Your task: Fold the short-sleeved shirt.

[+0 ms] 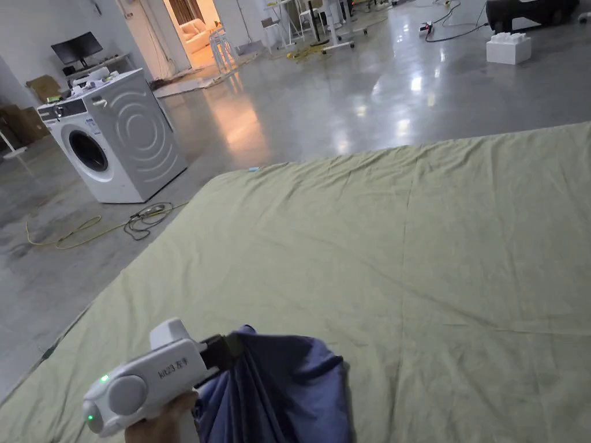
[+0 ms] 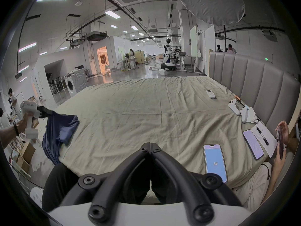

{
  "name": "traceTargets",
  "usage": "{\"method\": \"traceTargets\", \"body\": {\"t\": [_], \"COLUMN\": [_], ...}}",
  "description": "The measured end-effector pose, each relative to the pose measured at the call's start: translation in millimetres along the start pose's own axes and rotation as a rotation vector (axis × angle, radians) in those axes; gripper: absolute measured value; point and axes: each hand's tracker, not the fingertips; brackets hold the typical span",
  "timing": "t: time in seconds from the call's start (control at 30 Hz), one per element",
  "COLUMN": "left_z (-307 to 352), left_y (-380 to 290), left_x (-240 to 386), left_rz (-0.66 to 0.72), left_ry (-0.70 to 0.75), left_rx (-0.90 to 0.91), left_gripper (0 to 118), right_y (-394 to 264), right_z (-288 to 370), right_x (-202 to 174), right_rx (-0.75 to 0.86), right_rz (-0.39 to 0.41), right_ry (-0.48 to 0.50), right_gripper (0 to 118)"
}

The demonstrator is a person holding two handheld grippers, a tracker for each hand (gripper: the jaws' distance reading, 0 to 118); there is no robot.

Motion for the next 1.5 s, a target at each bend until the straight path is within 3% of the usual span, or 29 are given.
{"method": "traceTargets", "body": {"t": [0.07,0.2,0.37,0.5,0.6,0.73,0.83,0.97,1.1,1.13,1.23,1.27,1.5], "left_z": [6.0,-3.4,-51.2,-86.5,-99.3,-92.1,-82.9,-63.0,-57.7,-59.1,-54.3,-48.3,43.9], "left_y": [28.2,72.0,61.9,-13.3,-106.3,-228.8,-301.1,-359.6,-374.5,-372.0,-343.0,-328.8,-189.3], "left_x": [19.2,89.9,211.0,295.8,343.4,389.8,412.7,440.4,450.4,448.3,437.8,432.7,360.4], "left_rz": [0.025,-0.074,-0.233,-0.235,-0.194,-0.293,-0.271,-0.344,-0.411,-0.404,-0.419,-0.460,-0.555], "left_ry": [-0.049,-0.150,-0.303,-0.497,-0.617,-0.691,-0.782,-0.827,-0.762,-0.744,-0.784,-0.769,-0.645], "left_rx": [0.050,0.108,0.037,-0.087,-0.247,-0.438,-0.609,-0.675,-0.658,-0.665,-0.623,-0.568,-0.102], "left_gripper": [3,3,3,3,3,3,3,3,5,12,77,90,91], "right_y": [-3.7,-12.6,-16.8,-23.2,-28.8,-35.2,-39.7,-45.5,-50.2,-50.4,-46.7,-43.8,6.8], "right_z": [3.4,13.7,30.5,41.3,48.5,59.2,63.2,66.9,65.4,63.9,57.4,54.1,35.0], "right_x": [5.1,19.3,35.9,55.0,66.6,75.1,78.1,77.1,77.5,76.1,70.9,68.7,37.7], "right_rx": [0.003,0.012,0.025,0.023,0.017,0.013,-0.007,-0.024,-0.036,-0.037,-0.026,-0.018,0.118], "right_rz": [-0.016,-0.038,-0.071,-0.110,-0.125,-0.121,-0.117,-0.107,-0.114,-0.111,-0.108,-0.109,-0.001], "right_ry": [-0.003,-0.034,-0.099,-0.157,-0.194,-0.227,-0.241,-0.268,-0.251,-0.246,-0.209,-0.187,-0.040], "right_gripper": [0,0,0,0,0,0,0,0,0,0,0,0,0]}}
